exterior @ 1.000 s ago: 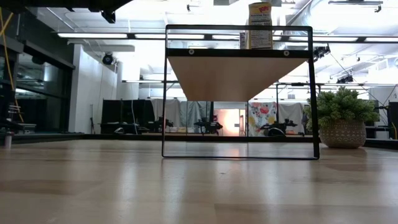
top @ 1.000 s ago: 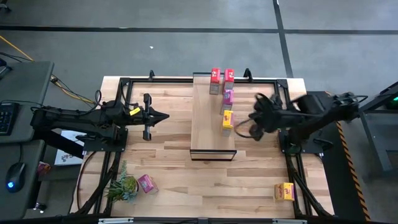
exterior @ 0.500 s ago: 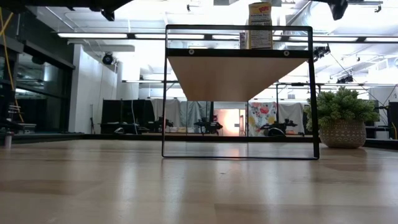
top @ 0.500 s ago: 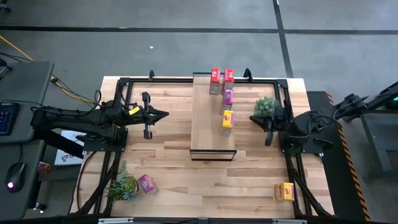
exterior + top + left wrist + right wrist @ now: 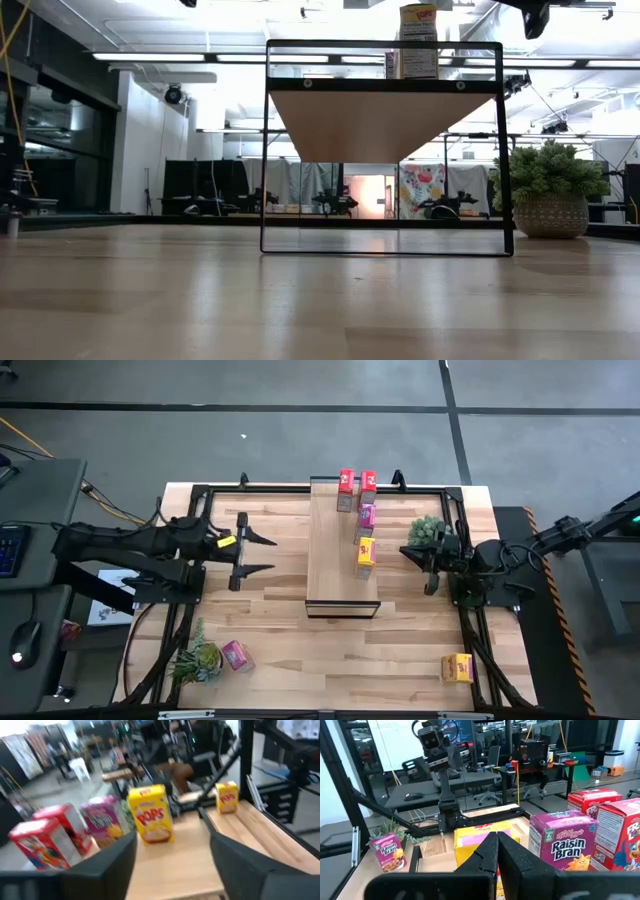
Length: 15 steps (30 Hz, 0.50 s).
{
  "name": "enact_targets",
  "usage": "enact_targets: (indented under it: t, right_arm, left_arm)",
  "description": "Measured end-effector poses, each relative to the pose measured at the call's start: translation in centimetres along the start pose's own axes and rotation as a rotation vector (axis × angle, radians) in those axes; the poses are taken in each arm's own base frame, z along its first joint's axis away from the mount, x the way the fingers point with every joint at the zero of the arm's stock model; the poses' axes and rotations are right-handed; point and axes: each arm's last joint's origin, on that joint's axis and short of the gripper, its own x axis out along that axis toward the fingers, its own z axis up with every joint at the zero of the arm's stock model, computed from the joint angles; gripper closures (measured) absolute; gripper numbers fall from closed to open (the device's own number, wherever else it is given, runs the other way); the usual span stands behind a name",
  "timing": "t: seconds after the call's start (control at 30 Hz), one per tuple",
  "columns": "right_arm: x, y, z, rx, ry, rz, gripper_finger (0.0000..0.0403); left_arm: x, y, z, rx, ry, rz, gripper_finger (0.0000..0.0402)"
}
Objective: Stack cereal on shelf
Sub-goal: Put the purple cereal box on the shelf aligned with the purple cereal box
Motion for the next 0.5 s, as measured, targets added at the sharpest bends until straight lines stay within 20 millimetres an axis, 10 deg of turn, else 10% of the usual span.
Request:
enact_targets:
  t: [0.27, 0.5]
  right_arm:
    - [0.0, 0.0, 0.0, 0.001, -0.002, 0.001, 0.0403]
    - [0.0, 0.0, 0.0, 0.001, -0.002, 0.001, 0.0403]
  left_arm:
    - [1.2, -2.0, 2.9, -0.119, 0.327, -0.193, 0.0084]
    - [2.3, -9.5, 4.7, -0.032, 0.591, -0.376, 0.008]
